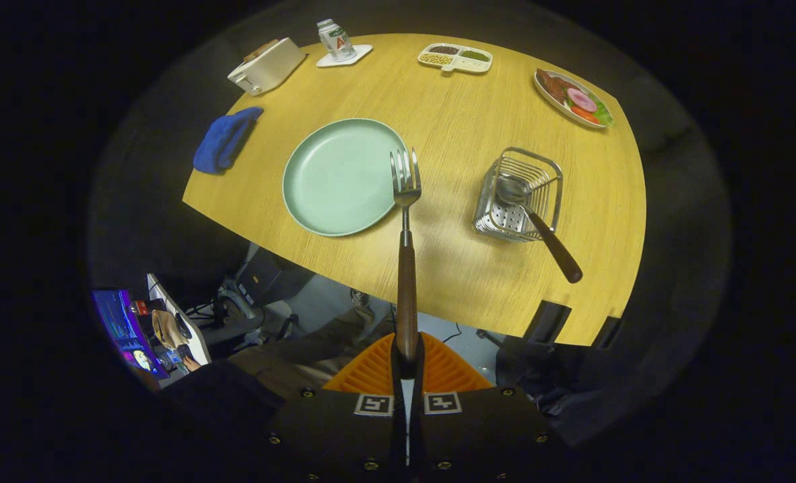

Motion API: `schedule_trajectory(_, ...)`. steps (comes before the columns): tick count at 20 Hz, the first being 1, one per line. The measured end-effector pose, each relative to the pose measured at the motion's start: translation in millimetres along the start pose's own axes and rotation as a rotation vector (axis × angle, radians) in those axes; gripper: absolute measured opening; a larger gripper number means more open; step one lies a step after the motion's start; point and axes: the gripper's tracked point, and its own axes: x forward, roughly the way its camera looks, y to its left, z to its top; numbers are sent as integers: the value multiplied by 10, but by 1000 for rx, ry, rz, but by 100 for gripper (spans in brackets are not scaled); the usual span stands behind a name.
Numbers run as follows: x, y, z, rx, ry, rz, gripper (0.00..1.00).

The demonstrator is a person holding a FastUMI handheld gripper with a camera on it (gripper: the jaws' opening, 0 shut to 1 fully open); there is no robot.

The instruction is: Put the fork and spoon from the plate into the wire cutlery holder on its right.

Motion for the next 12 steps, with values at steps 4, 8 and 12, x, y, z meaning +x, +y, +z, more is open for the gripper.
schedule_trajectory(4, -102, -187, -58, 59, 9, 6, 2)
schedule_trajectory(8, -160, -368, -69, 169, 47, 48, 2)
schedule_trajectory(12, -179, -572, -72, 250, 62, 54, 2)
